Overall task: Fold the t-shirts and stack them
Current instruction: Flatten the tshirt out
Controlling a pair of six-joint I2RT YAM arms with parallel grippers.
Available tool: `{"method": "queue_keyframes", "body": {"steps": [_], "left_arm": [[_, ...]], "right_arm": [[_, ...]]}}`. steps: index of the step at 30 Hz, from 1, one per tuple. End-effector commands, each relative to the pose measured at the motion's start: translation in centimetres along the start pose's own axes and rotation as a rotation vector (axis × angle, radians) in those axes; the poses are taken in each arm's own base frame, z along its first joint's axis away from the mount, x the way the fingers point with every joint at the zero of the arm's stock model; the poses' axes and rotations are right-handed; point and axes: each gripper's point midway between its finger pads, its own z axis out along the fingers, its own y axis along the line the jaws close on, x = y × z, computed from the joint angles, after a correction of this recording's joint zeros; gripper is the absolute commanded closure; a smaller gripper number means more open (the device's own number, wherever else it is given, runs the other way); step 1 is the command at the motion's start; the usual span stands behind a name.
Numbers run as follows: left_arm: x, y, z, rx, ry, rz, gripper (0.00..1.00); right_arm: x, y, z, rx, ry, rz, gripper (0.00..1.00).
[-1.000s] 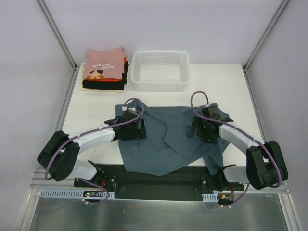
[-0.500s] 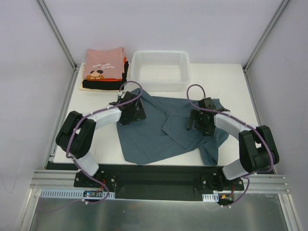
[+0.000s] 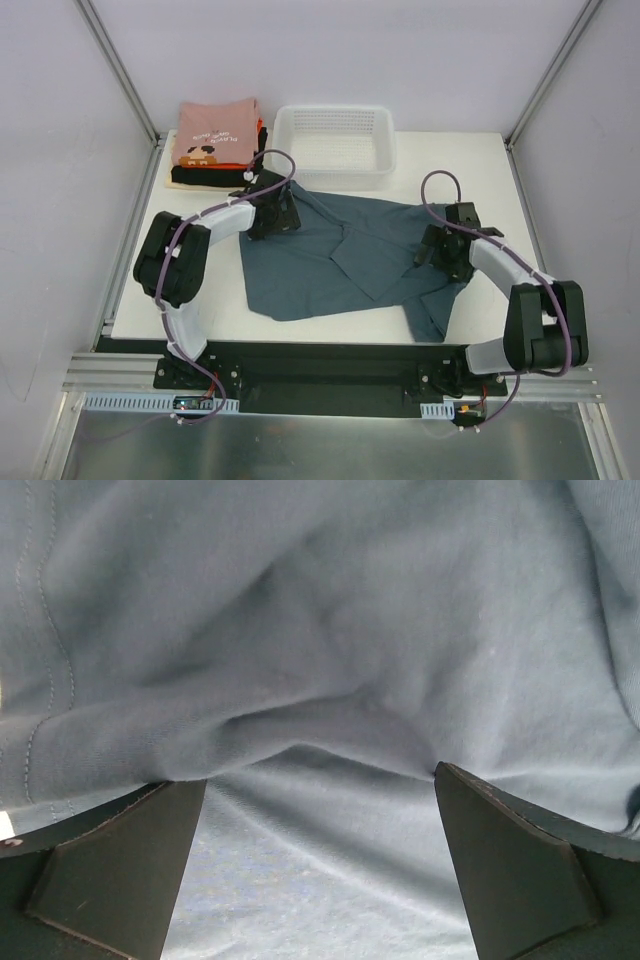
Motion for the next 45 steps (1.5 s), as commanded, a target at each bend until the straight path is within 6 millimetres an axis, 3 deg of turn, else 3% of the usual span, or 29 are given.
{"method": "queue_keyframes", "body": {"steps": [1,3,4,6,10,13,16,20,24,28,34,37,38,45], "left_arm": [[0.6,0.5,-2.8,0.04,0.012,0.026,0.01],[1.5,1.0,-4.4,0.057,0.023,0.02,0.01],[2.3,1.3,-6.1,0.074,0.023,0.001,0.01],[4.3,1.9,-8.0,0.073,0.038,-0.003,0.01],[9.3,5.1,-11.5,0.043,0.063,-0.095,0.01],[13.1,7.4,-12.5,0.027,0.131,-0.156,0.01],[16.4,7.4,-13.1,0.079,0.209,-0.176,0.07],[18.7,7.7,-13.1,0.07,0.258,-0.171,0.18],[18.9,8.4,-12.3,0.006,0.26,-0.186,0.41],[18.9,9.2,-11.1,-0.083,0.264,-0.181,0.57],[17.7,9.4,-10.3,-0.136,0.23,-0.169,0.63],[16.7,9.0,-10.3,-0.132,0.199,-0.162,0.79],[16.6,8.9,-10.3,-0.133,0.195,-0.159,1.0],[13.7,5.6,-10.6,-0.068,0.181,-0.096,1.0]], "right_arm": [[-0.6,0.4,-2.0,-0.054,-0.065,-0.061,0.03],[-0.7,0.4,-2.8,-0.068,-0.093,-0.072,0.03],[-0.6,0.3,-2.9,-0.072,-0.096,-0.074,0.03],[-0.5,0.4,-3.5,-0.083,-0.116,-0.082,0.03],[0.6,0.7,-4.0,-0.124,-0.113,-0.091,0.03],[1.2,0.4,-4.1,-0.127,-0.113,-0.092,0.03],[1.5,0.2,-4.0,-0.129,-0.109,-0.096,0.03],[1.7,0.3,-3.7,-0.131,-0.098,-0.097,0.03],[1.9,0.4,-3.6,-0.137,-0.091,-0.095,0.03],[2.0,0.2,-3.7,-0.131,-0.098,-0.1,0.03],[2.2,0.2,-3.2,-0.126,-0.077,-0.104,0.03],[2.1,0.3,-3.1,-0.127,-0.074,-0.107,0.03],[2.1,0.2,-3.2,-0.126,-0.077,-0.104,0.03],[2.1,0.0,-3.1,-0.114,-0.072,-0.109,0.03]]}}
